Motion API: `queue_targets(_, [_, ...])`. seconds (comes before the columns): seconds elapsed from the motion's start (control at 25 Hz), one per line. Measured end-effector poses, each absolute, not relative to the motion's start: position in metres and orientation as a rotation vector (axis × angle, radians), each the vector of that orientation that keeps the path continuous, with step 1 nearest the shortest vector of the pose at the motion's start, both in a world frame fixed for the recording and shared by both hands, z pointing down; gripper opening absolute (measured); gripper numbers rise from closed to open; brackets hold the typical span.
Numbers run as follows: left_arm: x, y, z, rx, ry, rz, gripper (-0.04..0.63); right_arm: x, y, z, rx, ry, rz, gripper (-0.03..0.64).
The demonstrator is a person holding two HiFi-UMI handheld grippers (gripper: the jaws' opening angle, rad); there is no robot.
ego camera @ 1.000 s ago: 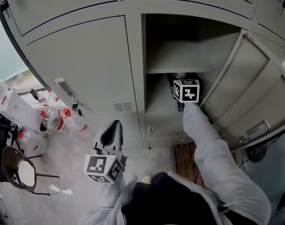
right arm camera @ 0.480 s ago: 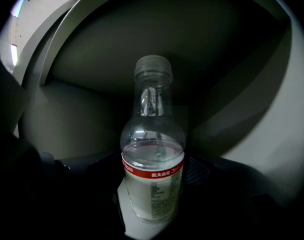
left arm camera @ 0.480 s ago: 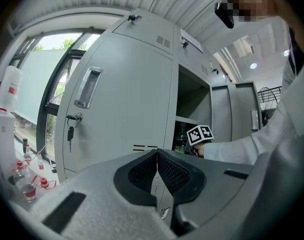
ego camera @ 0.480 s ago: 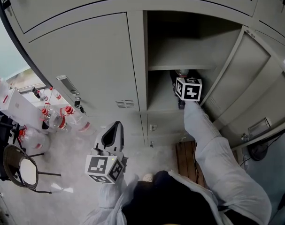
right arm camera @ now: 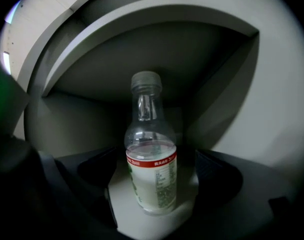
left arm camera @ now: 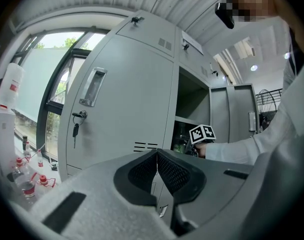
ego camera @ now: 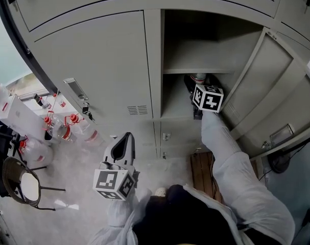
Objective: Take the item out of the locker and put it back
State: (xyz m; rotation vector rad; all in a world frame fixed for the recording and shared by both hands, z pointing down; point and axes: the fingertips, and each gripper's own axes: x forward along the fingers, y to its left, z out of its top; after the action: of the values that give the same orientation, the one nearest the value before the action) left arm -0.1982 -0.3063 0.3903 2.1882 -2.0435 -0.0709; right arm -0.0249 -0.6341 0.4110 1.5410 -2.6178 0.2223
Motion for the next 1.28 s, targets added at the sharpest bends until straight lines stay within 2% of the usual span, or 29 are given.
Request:
queue_targets(0.6, [-0.187, -0.29, 0.412, 2.288, -1.871, -0.045, 0.009, -0.023, -0.535, 0.392, 1.506, -2.736, 0.29, 0.472])
queue_targets(1.28, [-0.163, -0.285, 0.434, 2.368, -1.763, -0.012, 0.009, 0.024, -0.426, 0.389, 1.532, -2.797, 0.202, 0.466])
